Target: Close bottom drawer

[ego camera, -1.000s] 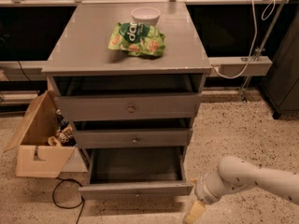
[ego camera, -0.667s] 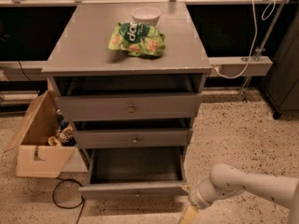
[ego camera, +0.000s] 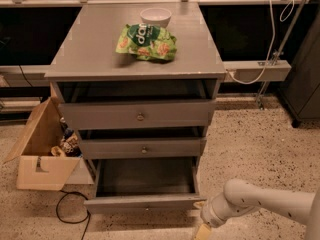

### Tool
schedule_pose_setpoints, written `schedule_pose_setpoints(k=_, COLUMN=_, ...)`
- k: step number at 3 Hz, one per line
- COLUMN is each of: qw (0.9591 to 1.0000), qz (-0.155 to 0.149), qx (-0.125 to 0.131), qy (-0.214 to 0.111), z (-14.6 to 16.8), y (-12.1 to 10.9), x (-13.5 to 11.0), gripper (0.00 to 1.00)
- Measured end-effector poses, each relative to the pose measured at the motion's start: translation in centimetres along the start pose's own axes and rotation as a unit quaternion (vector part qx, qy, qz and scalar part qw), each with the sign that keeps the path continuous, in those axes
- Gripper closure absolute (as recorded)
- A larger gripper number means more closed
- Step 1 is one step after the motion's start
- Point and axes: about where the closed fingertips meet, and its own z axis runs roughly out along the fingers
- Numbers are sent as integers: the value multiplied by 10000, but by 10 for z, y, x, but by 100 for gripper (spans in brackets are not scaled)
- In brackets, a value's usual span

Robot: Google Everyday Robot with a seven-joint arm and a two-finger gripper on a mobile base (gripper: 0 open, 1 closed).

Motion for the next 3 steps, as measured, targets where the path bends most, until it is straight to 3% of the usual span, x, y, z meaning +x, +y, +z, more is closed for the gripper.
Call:
schedule_pose_setpoints(k=1, qw=9998, qz=-149, qx=-116, qy=39, z=29, y=-13, x=20, gripper=0)
schedule_pose_setpoints(k=2, qw=9966, qz=-680, qx=-438, qy=137, z=103, y=-50, x=58, gripper=1)
schedule_pose_setpoints(k=3, qw=9937, qz=-977, qx=-512, qy=173, z=139, y=-71, x=71, gripper=23)
